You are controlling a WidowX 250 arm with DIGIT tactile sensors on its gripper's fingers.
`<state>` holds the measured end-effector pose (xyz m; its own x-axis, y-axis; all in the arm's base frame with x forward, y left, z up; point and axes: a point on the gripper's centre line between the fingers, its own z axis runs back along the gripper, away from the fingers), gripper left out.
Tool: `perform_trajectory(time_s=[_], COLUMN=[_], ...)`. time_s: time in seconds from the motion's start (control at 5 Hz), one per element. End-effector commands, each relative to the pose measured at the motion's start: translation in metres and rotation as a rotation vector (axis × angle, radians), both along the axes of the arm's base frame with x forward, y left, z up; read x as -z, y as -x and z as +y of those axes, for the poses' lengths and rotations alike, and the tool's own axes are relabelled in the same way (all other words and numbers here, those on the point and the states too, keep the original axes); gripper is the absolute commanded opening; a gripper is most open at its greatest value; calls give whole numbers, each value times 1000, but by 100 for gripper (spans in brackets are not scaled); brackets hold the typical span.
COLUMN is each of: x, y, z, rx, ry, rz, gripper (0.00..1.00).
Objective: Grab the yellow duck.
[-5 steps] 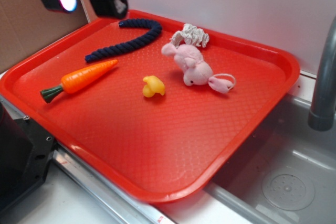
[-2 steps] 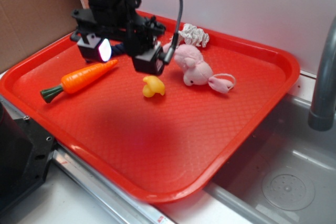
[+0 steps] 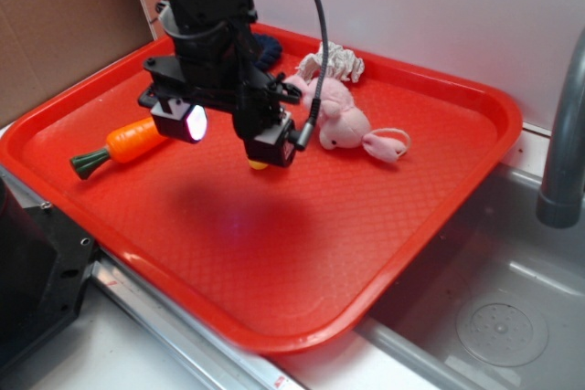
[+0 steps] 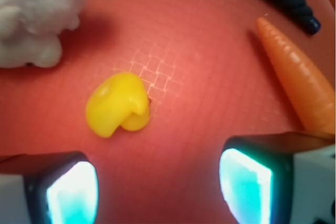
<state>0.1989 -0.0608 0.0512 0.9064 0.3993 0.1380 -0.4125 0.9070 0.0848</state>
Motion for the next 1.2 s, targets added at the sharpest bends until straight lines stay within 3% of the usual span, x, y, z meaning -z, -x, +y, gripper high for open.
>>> perform_trajectory(time_s=[0.0,0.2,0.4,0.8,1.0], x=[12,18,22,20,-5], y=[-26,-34,-38,-41,-40], z=[0,0,4,8,7], rx=[8,11,-10,0,106], ry=[-3,-7,0,-7,-5], rz=[-18,-20,-10,36,84], gripper=[100,100,0,0,0])
